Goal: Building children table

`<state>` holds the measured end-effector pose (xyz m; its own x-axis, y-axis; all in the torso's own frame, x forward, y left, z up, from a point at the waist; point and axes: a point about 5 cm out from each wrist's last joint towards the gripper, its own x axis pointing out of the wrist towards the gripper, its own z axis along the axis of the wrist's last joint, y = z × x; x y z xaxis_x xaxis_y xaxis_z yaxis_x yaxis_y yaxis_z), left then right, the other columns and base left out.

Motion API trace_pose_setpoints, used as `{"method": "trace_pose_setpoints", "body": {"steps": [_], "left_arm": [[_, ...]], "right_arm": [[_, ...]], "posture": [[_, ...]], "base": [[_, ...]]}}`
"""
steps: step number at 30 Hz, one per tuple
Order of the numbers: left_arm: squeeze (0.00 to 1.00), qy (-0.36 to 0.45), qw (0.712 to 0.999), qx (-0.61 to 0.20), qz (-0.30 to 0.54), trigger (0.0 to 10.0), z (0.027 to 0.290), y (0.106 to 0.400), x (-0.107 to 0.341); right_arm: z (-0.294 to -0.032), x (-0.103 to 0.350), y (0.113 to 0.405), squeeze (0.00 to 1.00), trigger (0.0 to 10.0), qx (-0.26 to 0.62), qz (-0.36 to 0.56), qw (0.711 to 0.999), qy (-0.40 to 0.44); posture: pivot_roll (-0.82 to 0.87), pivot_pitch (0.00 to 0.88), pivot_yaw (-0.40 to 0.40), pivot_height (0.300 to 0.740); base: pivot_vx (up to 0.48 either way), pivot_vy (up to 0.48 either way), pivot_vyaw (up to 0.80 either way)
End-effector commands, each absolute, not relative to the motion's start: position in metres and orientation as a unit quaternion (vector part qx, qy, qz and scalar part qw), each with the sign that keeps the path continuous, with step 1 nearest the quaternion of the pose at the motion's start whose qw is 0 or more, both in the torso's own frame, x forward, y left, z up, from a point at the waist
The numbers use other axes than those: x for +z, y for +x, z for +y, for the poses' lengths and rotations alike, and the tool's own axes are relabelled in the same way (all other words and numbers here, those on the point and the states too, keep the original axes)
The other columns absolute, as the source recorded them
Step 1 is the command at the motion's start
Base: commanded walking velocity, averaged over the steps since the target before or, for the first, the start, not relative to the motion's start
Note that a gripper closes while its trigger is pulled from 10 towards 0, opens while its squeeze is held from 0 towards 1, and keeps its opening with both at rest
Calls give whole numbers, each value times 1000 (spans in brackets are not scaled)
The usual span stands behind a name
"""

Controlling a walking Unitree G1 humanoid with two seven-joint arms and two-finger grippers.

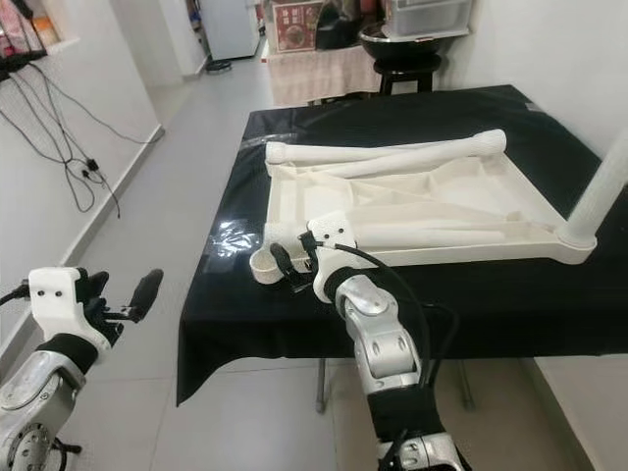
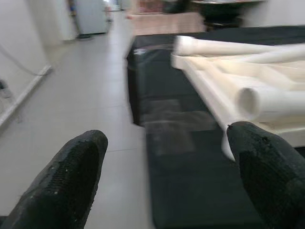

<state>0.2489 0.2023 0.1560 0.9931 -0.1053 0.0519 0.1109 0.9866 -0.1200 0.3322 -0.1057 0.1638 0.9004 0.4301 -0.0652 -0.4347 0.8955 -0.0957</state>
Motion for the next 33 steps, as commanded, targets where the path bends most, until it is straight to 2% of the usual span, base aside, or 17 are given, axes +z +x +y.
{"method": "trace_pose_setpoints", "body": {"steps": [1,5,16,33], "left_arm": [[0,-55,997,-55,-25,10000,203,250,156],[0,-53,997,-60,-23,10000,202,250,156],[0,-50,996,-69,-20,10000,200,250,154],[0,-45,993,-107,-12,10000,194,251,157]], "right_arm": [[-103,166,334,0,10000,229,13,973,-40],[-101,165,333,0,10000,238,9,970,-44],[-101,162,334,0,10000,250,13,968,-27],[-102,163,336,0,10000,264,11,964,9]], "posture": [[-71,18,103,740],[-70,16,102,740],[-71,8,102,740],[-67,4,102,740]], "base": [[0,0,-800],[265,0,-600],[268,0,0],[0,0,0]]}}
